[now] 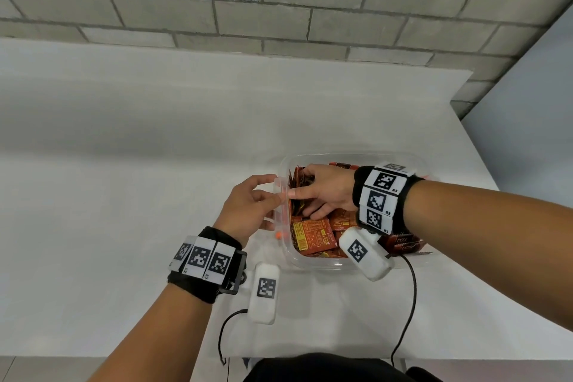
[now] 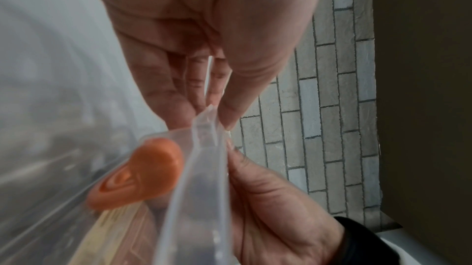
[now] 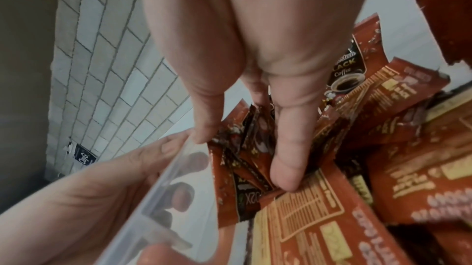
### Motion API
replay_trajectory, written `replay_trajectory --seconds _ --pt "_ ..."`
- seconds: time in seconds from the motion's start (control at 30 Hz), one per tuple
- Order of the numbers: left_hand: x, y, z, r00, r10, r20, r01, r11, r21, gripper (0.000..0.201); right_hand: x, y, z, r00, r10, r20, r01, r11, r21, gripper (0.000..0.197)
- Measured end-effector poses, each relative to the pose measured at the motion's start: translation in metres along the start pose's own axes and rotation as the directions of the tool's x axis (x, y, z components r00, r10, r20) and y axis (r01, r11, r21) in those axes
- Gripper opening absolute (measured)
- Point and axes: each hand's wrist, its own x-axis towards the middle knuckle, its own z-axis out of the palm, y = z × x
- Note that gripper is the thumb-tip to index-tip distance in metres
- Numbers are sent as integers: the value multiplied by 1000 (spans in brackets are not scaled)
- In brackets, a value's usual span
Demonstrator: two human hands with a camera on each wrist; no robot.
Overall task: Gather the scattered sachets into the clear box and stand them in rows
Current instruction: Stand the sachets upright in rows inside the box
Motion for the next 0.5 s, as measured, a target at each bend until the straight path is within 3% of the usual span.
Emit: replay_trajectory --seconds 0.2,0.4,0.5 --pt "2 -1 -1 1000 -2 8 2 1000 -6 28 6 0 2 999 -9 -46 6 999 -50 34" --pt "3 -2 -1 1000 -6 12 6 1000 -27 27 6 0 0 1000 -4 -9 3 1000 -17 49" --pt "3 -2 -2 1000 -8 13 9 999 -35 27 5 -1 1 999 -33 -37 29 996 -87 46"
